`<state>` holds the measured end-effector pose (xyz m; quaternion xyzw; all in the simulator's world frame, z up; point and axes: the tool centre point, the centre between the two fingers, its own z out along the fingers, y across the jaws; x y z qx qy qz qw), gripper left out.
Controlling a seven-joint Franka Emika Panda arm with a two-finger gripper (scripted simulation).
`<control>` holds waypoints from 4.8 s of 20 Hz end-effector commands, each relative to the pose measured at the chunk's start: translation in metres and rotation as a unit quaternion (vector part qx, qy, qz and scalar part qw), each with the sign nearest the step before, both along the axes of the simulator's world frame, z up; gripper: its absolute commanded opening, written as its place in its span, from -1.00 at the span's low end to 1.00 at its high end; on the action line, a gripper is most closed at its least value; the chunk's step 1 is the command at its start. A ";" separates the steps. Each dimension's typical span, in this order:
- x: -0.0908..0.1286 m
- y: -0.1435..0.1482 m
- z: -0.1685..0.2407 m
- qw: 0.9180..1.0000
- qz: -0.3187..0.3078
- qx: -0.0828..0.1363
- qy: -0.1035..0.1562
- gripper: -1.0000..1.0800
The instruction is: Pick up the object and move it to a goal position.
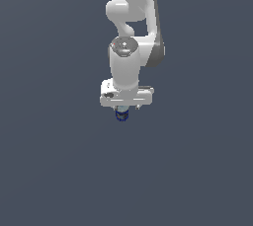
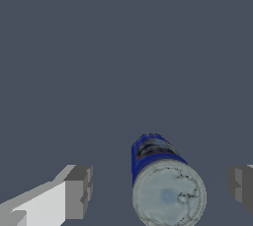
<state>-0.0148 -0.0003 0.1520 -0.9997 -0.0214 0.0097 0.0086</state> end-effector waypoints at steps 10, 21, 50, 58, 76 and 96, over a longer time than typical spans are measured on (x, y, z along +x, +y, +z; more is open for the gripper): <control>-0.020 -0.011 -0.013 0.995 0.102 -0.002 -0.006 0.92; -0.042 -0.020 -0.025 0.978 0.207 -0.005 -0.010 0.92; -0.048 -0.022 -0.078 0.972 0.234 -0.006 -0.012 -1.00; -0.048 -0.022 -0.078 0.972 0.234 -0.006 -0.012 -1.00; 0.039 -0.047 -0.003 0.965 0.208 -0.057 -0.150 -1.00; 0.131 -0.104 0.255 0.858 0.127 -0.172 -0.468 -1.00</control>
